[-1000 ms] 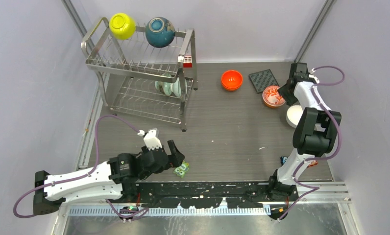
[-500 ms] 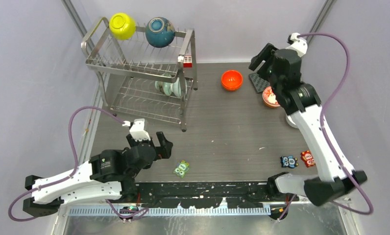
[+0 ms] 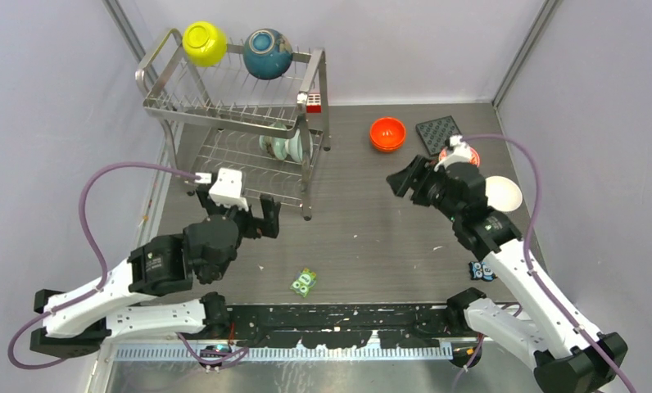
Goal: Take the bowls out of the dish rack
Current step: Adjust the dish rack at the center of the board.
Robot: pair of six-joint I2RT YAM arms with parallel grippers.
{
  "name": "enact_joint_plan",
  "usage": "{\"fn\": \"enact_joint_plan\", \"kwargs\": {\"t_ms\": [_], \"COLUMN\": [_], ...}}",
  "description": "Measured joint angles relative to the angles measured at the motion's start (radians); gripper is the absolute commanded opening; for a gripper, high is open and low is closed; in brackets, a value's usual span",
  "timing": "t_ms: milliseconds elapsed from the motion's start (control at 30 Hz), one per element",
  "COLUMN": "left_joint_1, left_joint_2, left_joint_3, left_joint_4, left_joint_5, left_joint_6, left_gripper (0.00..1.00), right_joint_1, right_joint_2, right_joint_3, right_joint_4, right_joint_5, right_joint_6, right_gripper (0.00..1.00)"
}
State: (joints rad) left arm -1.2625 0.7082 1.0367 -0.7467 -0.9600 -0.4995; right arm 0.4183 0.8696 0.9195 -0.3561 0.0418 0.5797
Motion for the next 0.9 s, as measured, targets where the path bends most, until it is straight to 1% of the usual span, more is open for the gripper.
{"fn": "enact_joint_plan", "kwargs": {"t_ms": [100,233,333,433,533,633,800,900], "left_joint_1": [0.008,0.068,0.164,0.285,0.361,0.373,0.359,0.299], "left_joint_2": [0.089,0.244,0.328,0.381,0.383,0.336,0.196,0.123], "left_joint_3": [0.14,0.365,0.462,0.502,0.497,0.44,0.222,0.057], "left_joint_4": [0.057,0.118,0.131,0.128,0.112,0.106,0.084,0.095], "left_joint_5": [-0.008,0.025,0.093,0.191,0.289,0.382,0.539,0.578], "left_joint_6": [0.143,0.278,0.302,0.282,0.218,0.143,0.034,0.0], "left_gripper": [0.98,0.98,0.99,0.98,0.96,0.95,0.95,0.98], "right_joint_1": [0.002,0.005,0.006,0.014,0.021,0.023,0.025,0.025], "right_joint_2": [-0.028,-0.072,-0.091,-0.106,-0.099,-0.053,0.011,0.016], "right_joint_3": [-0.149,-0.237,-0.243,-0.258,-0.289,-0.297,-0.297,-0.297], "right_joint_4": [0.019,0.035,0.066,0.119,0.159,0.171,0.191,0.208], "right_joint_5": [-0.053,-0.111,-0.142,-0.163,-0.193,-0.237,-0.293,-0.302], "right_joint_6": [0.058,0.118,0.141,0.163,0.185,0.192,0.191,0.188], "right_gripper": [0.75,0.75,0.75,0.74,0.73,0.73,0.73,0.73]}}
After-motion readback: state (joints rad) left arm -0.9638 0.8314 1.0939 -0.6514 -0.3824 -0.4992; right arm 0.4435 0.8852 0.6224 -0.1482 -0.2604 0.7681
